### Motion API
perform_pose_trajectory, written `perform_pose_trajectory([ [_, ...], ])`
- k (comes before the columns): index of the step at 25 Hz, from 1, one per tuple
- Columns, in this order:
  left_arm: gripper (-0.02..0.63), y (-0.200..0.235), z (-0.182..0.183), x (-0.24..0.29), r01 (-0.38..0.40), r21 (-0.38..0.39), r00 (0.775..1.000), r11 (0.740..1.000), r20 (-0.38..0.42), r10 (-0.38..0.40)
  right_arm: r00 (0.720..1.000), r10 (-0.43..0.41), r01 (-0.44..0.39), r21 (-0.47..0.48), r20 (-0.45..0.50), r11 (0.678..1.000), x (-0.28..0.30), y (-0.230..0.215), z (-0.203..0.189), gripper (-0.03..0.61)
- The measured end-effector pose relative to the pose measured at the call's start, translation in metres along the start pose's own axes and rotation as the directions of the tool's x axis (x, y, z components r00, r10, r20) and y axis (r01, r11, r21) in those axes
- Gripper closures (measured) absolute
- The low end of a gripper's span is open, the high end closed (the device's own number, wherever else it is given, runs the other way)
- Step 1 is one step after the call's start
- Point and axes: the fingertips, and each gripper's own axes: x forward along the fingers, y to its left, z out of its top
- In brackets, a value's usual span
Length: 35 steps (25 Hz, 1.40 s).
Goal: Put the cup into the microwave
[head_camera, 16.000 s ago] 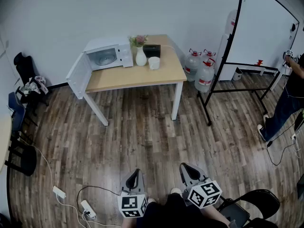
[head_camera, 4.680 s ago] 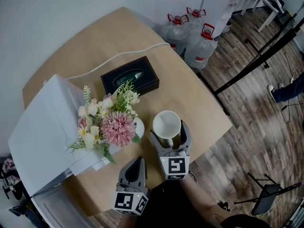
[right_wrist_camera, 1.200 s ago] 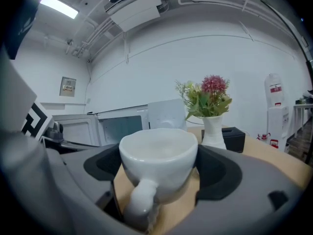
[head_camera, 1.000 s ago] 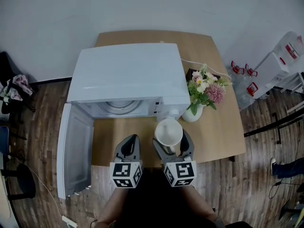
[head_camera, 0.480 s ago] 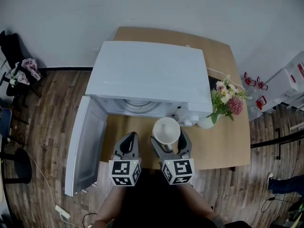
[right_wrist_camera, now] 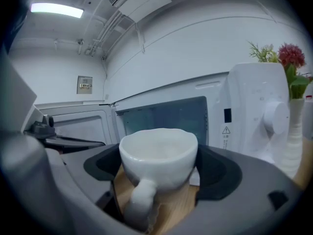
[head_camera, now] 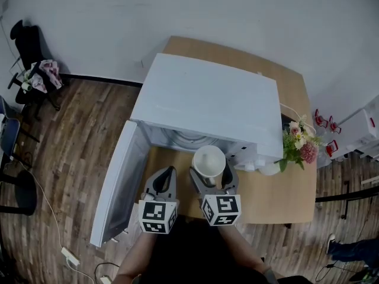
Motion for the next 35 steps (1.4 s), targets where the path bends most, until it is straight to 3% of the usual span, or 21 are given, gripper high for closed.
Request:
perform_pose_trajectory([
  [15, 0.609, 0.022, -0.002, -0.009, -0.008, 0.006, 1.0, 1.0, -0.005, 0.008, 0.999, 0.03, -0.028, -0.069, 0.027, 0.997, 0.089, 0.006, 0.014, 0.14],
  [29, 0.609, 0.023, -0.008, -0.013, -0.006, 0.0, 0.999, 1.0, -0.033, 0.006, 0.999, 0.01, -0.007, -0.091, 0.039, 0.996, 0.133, -0.015, 0.01, 0.14],
  [35, 0.609, 0.023, -0.01, -0.012, 0.01, -0.011, 0.999, 1.0, -0.042, -0.01, 0.998, 0.039, -0.035, -0.099, 0.039, 0.994, 0.144, -0.017, 0.012, 0.141],
])
